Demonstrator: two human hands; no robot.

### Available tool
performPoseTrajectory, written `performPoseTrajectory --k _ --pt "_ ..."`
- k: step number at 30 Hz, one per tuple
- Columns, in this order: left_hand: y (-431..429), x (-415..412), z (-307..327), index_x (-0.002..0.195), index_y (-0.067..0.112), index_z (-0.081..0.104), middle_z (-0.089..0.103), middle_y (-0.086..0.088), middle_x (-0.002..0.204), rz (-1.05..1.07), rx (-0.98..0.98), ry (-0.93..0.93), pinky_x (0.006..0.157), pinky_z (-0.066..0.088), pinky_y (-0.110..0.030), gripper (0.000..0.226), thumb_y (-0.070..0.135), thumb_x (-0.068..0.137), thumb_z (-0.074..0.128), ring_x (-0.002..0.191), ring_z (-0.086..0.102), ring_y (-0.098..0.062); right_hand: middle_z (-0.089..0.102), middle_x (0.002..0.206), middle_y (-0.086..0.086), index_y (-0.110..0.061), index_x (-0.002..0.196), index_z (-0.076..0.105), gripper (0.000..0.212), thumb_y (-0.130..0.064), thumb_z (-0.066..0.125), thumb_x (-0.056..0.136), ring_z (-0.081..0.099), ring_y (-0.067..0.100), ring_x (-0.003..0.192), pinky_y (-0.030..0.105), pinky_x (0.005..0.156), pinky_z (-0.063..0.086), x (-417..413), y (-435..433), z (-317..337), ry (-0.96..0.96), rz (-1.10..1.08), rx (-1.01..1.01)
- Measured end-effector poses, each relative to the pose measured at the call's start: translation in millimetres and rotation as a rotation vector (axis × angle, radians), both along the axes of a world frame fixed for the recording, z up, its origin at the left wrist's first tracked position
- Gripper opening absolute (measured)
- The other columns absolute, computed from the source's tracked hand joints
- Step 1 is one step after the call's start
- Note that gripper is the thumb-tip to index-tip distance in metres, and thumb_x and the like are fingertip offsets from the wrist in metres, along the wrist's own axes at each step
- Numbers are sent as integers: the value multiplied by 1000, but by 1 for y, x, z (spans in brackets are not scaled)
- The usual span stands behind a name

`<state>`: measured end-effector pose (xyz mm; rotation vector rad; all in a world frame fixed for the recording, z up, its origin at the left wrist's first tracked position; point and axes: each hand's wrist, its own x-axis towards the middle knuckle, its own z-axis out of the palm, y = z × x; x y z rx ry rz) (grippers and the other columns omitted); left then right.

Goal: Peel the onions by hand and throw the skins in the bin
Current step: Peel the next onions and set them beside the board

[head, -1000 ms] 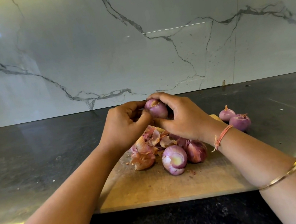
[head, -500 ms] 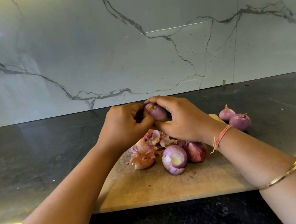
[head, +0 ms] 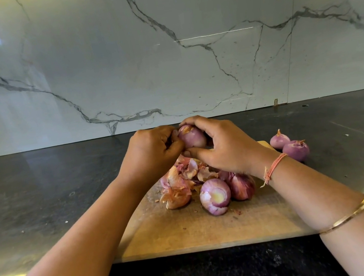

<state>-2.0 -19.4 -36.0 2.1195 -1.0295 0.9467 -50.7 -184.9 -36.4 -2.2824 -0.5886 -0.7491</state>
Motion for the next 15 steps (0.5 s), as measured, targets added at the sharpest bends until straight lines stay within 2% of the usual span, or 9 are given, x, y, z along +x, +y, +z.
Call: performPoseTrajectory --k 4,6,9,10,11,13,15 --pt "-3 -2 -1 56 6 55 47 -3 46 -43 -152 104 43 25 -22 33 20 86 49 43 35 -12 67 110 0 -10 122 57 50 -20 78 79 64 13 99 26 89 50 -1 -1 1 5 20 50" --pt "-5 -2 -2 55 12 56 51 1 48 -47 -228 181 44 34 -29 33 13 88 52 46 44 -17 65 109 -4 -11 120 57 48 -21 78 79 62 9 99 23 89 50 -1 -1 2 12 20 90" --pt "-7 -2 -2 68 2 67 65 -7 59 -51 -305 269 52 53 -42 28 10 91 52 56 60 -31 64 108 -7 -16 117 57 44 -23 77 79 61 7 97 23 88 51 -1 -2 3 26 20 142" --pt "-7 -2 -1 73 1 69 67 -7 63 -67 -349 322 55 56 -45 27 9 92 51 58 63 -30 64 108 -5 -17 116 56 43 -23 77 79 61 9 98 25 88 52 -1 -3 3 36 27 159" --pt "-7 -3 1 77 2 70 69 -5 66 -89 -410 392 59 59 -43 27 8 93 50 60 67 -26 64 109 -3 -19 115 55 42 -22 77 80 62 11 99 29 89 52 -1 -3 3 49 38 179" --pt "-5 -4 4 85 4 70 71 -4 73 -125 -537 522 64 60 -32 26 6 96 47 65 70 -17 64 110 0 -21 114 53 40 -21 75 80 62 16 101 35 90 53 -1 -3 4 69 66 219" --pt "-4 -5 5 88 5 69 71 -4 74 -124 -558 539 64 59 -27 25 7 97 46 65 70 -14 64 109 1 -21 114 52 40 -19 75 81 62 16 101 38 91 53 -1 -4 4 80 71 236"
